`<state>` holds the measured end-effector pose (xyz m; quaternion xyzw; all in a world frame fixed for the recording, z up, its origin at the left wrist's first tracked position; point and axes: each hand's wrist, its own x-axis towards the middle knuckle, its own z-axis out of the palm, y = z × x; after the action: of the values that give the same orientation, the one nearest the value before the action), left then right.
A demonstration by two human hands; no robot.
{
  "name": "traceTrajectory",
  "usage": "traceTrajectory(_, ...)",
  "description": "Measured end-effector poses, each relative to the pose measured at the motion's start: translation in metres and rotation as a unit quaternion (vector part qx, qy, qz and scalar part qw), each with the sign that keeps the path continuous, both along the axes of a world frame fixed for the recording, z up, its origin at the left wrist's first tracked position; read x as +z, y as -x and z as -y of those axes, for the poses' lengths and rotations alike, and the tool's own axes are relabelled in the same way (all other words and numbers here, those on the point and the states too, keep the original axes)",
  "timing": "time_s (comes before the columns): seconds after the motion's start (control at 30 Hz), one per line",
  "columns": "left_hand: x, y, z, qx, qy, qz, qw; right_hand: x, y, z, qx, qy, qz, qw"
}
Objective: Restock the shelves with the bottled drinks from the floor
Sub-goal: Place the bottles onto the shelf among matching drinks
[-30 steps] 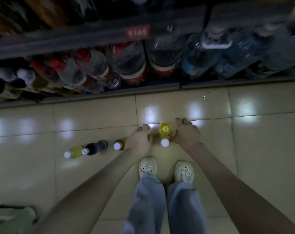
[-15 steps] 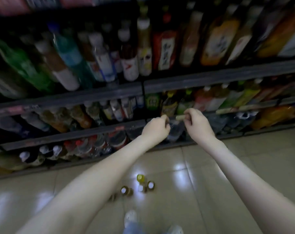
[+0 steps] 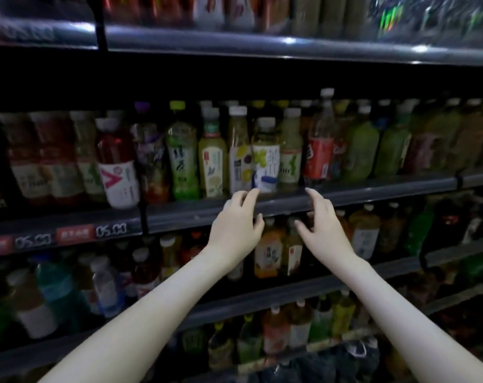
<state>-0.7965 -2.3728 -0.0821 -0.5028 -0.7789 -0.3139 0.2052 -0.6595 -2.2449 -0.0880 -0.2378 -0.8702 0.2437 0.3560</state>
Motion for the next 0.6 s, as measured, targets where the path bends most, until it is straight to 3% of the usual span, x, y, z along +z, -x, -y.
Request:
traceTrajectory(0.37, 0.031, 0.061, -0.105, 0.155, -0.074, -0.14, 0.975, 0.045, 0.057, -0.094, 0.057, -0.082, -0.043, 0.994)
traceTrajectory(0.5, 0.025, 0.065, -0.111, 0.155, -0.065, -0.153, 0.974, 0.053, 0.082, -0.092, 0.09, -0.109, -0.078, 0.987)
traceTrajectory(0.6, 0.024, 0.068, -0.109, 0.146, -0.063, -0.15, 0.976, 0.067, 0.103, -0.091, 0.062, -0.163, -0.11, 0.978)
